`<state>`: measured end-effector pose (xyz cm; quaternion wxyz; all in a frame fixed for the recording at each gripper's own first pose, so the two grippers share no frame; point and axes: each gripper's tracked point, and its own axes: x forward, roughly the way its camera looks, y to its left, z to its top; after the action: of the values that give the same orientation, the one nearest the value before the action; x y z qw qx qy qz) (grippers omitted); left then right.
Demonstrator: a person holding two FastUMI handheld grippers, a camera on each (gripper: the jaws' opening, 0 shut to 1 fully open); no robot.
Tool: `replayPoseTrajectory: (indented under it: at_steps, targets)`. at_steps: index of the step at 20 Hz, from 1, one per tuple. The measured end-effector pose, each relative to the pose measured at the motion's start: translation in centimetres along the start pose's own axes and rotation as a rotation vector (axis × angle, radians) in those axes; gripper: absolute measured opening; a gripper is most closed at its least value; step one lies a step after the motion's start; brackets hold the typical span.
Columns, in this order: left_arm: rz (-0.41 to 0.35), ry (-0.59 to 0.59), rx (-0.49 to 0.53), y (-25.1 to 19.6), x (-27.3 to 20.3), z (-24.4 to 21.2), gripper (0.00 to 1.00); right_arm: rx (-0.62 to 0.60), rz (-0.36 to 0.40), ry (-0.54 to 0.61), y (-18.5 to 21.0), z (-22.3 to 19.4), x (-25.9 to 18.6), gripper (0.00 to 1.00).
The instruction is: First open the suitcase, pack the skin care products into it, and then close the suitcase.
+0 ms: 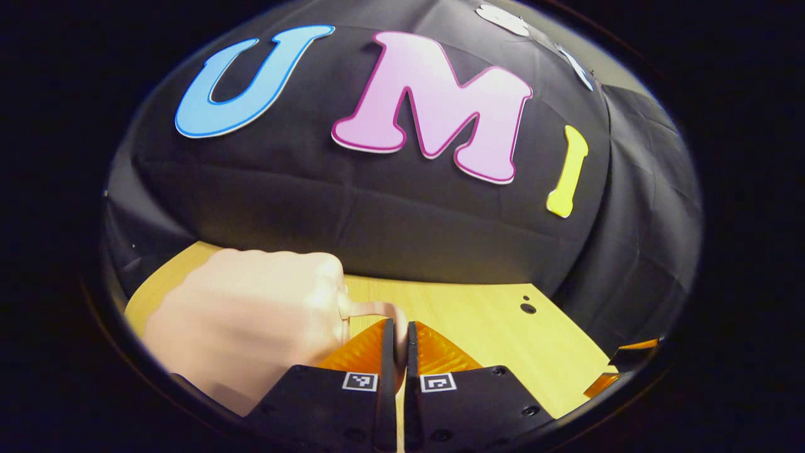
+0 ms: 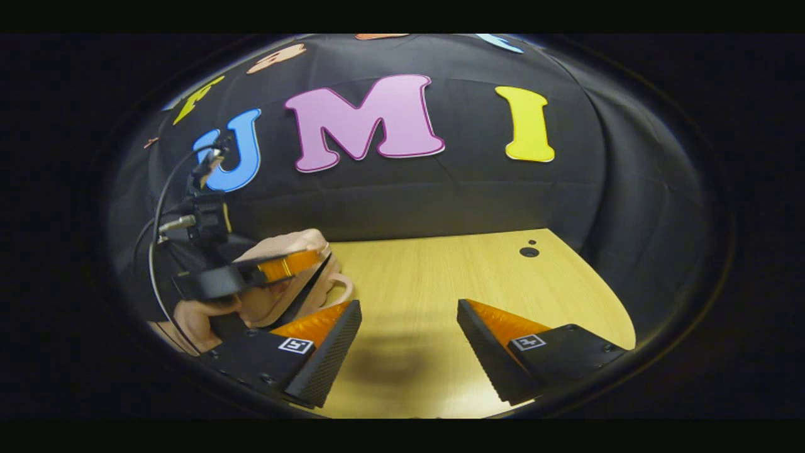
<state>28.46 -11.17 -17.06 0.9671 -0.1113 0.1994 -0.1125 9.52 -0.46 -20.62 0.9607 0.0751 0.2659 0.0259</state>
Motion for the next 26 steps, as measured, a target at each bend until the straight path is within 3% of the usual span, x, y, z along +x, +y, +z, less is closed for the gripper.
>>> replayPoseTrajectory:
  at_steps: [5,8,10,11,12,13,15,19,22,26]
  targets:
    - [0.022,0.027,0.016,-0.3,0.1,-0.6,0.13,0.026,0.0,-0.012,-1.3,0.9,-0.2,0.97]
    - [0.0,-0.067,-0.014,-1.4,-2.6,2.8,0.19,0.036,-0.018,-0.034,-1.6,2.1,-1.8,0.97]
    - [-0.027,-0.124,0.001,-2.3,-7.2,6.2,0.35,0.057,-0.025,-0.061,-1.0,3.5,-3.5,0.97]
    - [-0.032,-0.159,0.018,-2.5,-9.2,7.7,0.57,0.064,-0.029,-0.079,-0.5,4.3,-4.5,0.97]
    - [-0.042,-0.195,0.033,-2.8,-11.6,9.2,0.62,0.065,-0.026,-0.101,0.1,5.2,-5.4,0.98]
    - [-0.058,-0.229,0.043,-3.1,-14.1,10.5,0.79,0.054,-0.021,-0.126,0.8,6.1,-6.3,0.98]
    - [-0.078,-0.274,0.062,-3.3,-19.0,12.2,0.94,0.016,-0.017,-0.161,2.0,7.6,-8.5,0.97]
    - [-0.013,-0.373,0.157,-1.8,-28.6,14.3,0.96,0.027,-0.008,-0.278,5.1,11.2,-13.7,0.97]
    - [-0.034,-0.376,0.121,-2.2,-34.5,14.1,0.96,0.01,-0.006,-0.382,7.3,13.3,-17.7,0.97]
    - [0.028,-0.446,0.185,-0.9,-40.0,15.2,0.96,-0.069,-0.008,-0.497,9.8,14.5,-22.4,0.97]
